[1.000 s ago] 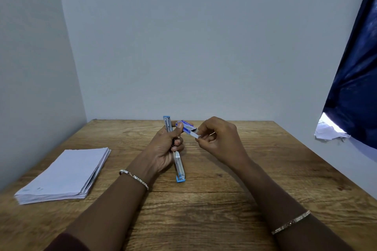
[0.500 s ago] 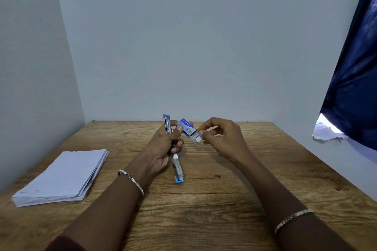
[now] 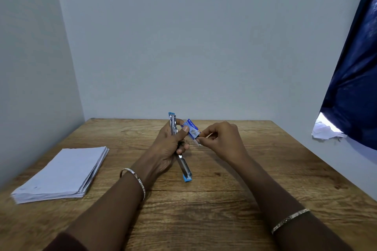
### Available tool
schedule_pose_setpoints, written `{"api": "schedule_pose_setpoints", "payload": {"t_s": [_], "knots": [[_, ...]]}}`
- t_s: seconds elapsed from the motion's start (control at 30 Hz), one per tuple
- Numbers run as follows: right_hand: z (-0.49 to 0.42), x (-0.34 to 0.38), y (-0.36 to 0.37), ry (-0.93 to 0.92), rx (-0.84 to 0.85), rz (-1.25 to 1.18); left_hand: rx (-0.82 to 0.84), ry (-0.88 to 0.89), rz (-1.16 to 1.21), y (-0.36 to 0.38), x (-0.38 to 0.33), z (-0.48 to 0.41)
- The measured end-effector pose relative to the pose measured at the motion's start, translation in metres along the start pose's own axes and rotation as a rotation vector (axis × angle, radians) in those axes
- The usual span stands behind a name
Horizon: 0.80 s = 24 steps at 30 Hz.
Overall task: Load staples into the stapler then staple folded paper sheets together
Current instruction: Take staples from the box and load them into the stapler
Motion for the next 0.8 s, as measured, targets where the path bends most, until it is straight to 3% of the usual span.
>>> {"api": "schedule_pose_setpoints", "payload": {"t_s": [0.27, 0.8], "knots": [[0.001, -0.004, 0.001, 0.028, -0.036, 0.095, 0.013, -0.024, -0.028, 0.003, 0.002, 0.003], [0.006, -0.010, 0.012, 0.090, -0.006, -0.067, -0.071, -0.148, -0.004, -0.003, 0.008, 0.003]]}}
Point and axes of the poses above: each hand's wrist, its own z-axis away from the middle knuckle, its own y-axis out of the palm, x = y × z, the point moved 7 cm from there along -z, towards the middle knuckle, and after that the axes turned 14 degrees about -x, right-handed, at the moved point
